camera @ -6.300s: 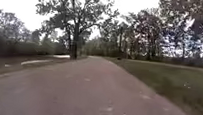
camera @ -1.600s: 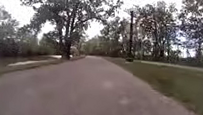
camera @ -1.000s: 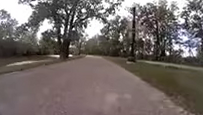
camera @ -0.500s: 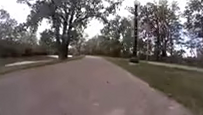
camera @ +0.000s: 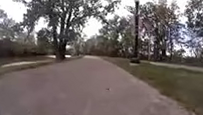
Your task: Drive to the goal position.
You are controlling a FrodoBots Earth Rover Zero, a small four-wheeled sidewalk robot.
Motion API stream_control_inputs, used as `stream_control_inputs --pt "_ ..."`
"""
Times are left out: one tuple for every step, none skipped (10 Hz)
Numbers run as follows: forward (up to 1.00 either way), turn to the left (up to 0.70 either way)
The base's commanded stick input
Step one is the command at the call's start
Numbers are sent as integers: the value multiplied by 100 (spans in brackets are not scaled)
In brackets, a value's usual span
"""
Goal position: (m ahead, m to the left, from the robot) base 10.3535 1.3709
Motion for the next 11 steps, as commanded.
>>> stream_control_inputs --pt "100 0" --pt "100 0" --pt "100 0" --pt "100 0" --pt "100 0" --pt "100 0" --pt "100 0" --pt "100 0" --pt "100 0" --pt "100 1" --pt "100 8"
